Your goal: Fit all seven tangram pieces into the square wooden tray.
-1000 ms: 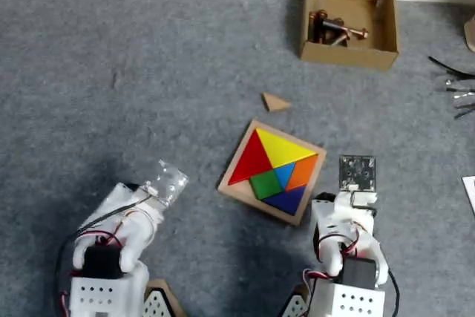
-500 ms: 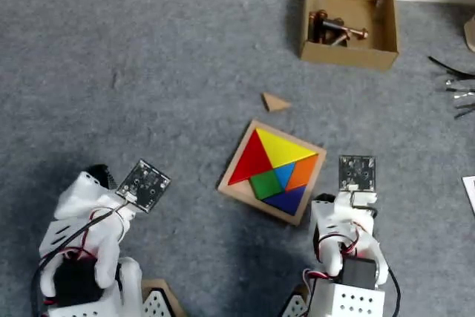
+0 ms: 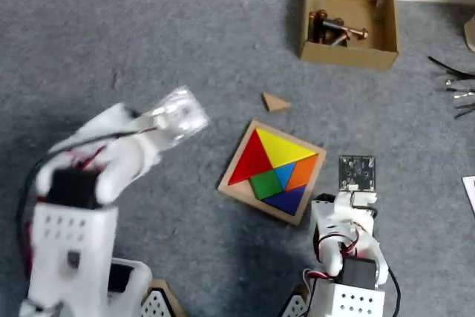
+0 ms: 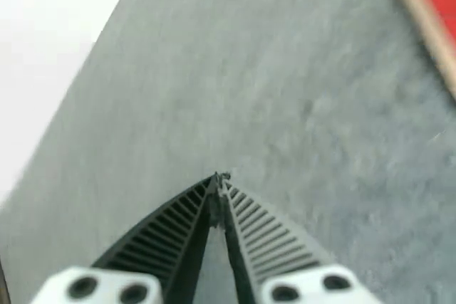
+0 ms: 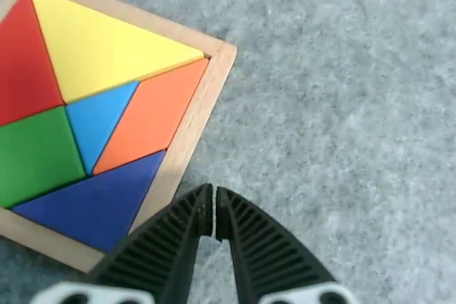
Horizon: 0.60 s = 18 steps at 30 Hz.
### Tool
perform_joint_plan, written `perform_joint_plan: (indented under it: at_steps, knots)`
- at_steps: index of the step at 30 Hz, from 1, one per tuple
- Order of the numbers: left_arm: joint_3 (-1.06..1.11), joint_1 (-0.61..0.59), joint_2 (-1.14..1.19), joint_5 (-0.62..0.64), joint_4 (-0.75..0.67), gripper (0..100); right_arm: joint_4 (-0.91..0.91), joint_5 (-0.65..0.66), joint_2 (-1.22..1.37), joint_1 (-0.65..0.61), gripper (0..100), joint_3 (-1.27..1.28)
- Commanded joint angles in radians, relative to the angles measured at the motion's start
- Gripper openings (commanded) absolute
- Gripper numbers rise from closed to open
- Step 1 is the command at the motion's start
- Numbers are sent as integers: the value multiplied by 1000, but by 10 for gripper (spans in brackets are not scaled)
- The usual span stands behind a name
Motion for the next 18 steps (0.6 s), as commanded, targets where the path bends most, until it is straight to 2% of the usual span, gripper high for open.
perform_joint_plan:
  at_steps: [1, 6, 12, 18]
  knots:
    - [-148, 151, 145, -6, -28, 14, 5, 11, -7, 15, 10, 104]
    - [-257, 251, 326, -8, -167, 14, 5, 11, -7, 15, 10, 104]
    - [-309, 246, 489, -3, -446, 14, 5, 11, -7, 15, 10, 104]
    - [-358, 311, 619, -2, -479, 14, 5, 11, -7, 12, 10, 104]
